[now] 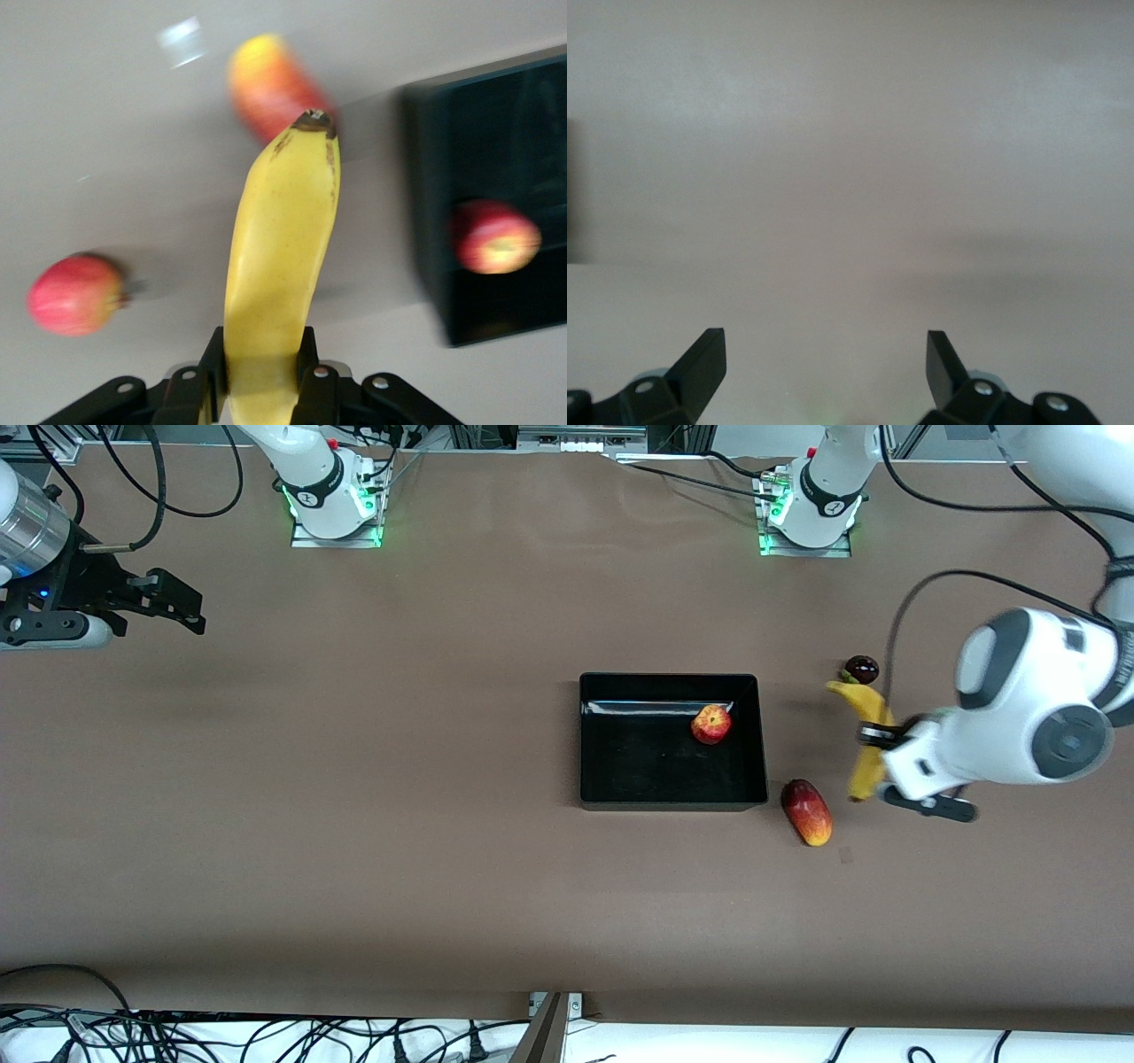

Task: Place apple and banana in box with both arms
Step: 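Lower the banana into the black box and open the left gripper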

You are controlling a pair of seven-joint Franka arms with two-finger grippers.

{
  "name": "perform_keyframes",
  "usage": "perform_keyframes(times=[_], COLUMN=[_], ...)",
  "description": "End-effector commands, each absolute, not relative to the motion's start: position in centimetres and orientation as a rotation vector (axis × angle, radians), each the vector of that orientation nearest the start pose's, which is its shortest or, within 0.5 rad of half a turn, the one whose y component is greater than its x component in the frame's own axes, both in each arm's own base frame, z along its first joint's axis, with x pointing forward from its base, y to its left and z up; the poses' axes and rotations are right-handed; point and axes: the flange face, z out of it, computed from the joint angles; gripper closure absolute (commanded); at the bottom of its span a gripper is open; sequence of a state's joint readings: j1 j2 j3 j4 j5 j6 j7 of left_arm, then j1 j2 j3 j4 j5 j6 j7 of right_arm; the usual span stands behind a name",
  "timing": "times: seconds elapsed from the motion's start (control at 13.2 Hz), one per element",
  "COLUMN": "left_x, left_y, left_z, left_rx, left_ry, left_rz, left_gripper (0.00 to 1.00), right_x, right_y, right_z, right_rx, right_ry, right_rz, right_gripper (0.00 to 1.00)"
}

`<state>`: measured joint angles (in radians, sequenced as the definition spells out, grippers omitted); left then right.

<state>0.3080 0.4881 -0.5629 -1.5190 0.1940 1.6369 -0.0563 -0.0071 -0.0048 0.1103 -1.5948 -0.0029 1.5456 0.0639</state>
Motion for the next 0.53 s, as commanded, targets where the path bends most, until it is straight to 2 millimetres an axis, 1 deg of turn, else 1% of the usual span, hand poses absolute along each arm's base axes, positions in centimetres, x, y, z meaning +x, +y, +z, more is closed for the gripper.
perform_keyframes(times=[0.0,0.08,0.15,0.23,0.3,0.38,0.45], left_x=[63.7,63.5,63.2,62.7,62.3,62.0,61.6], left_y=[-17.8,-21.1,-24.1,-26.4,-28.6,-30.3,-31.8], left_z=[39.1,38.6,37.1,35.3,34.0,32.9,32.2], left_rx=[-3.112,-3.129,-3.149,-3.159,-3.168,-3.185,-3.198], left_ry=[0.344,0.335,0.288,0.212,0.150,0.126,0.124], left_rz=[0.439,0.381,0.354,0.364,0.364,0.342,0.324], left_gripper=[1.00,1.00,1.00,1.00,1.00,1.00,1.00], right_x=[54.9,54.9,54.9,54.9,54.9,54.9,54.9], right_y=[5.7,5.7,5.7,5.7,5.7,5.7,5.7], right_z=[61.8,61.9,61.9,61.8,61.8,61.8,61.8], right_rx=[-3.147,-3.145,-3.147,-3.148,-3.150,-3.150,-3.150], right_ry=[-0.053,-0.053,-0.053,-0.053,-0.053,-0.053,-0.053], right_rz=[0.060,0.055,0.055,0.057,0.057,0.057,0.057], right_gripper=[0.00,0.00,0.00,0.00,0.00,0.00,0.00])
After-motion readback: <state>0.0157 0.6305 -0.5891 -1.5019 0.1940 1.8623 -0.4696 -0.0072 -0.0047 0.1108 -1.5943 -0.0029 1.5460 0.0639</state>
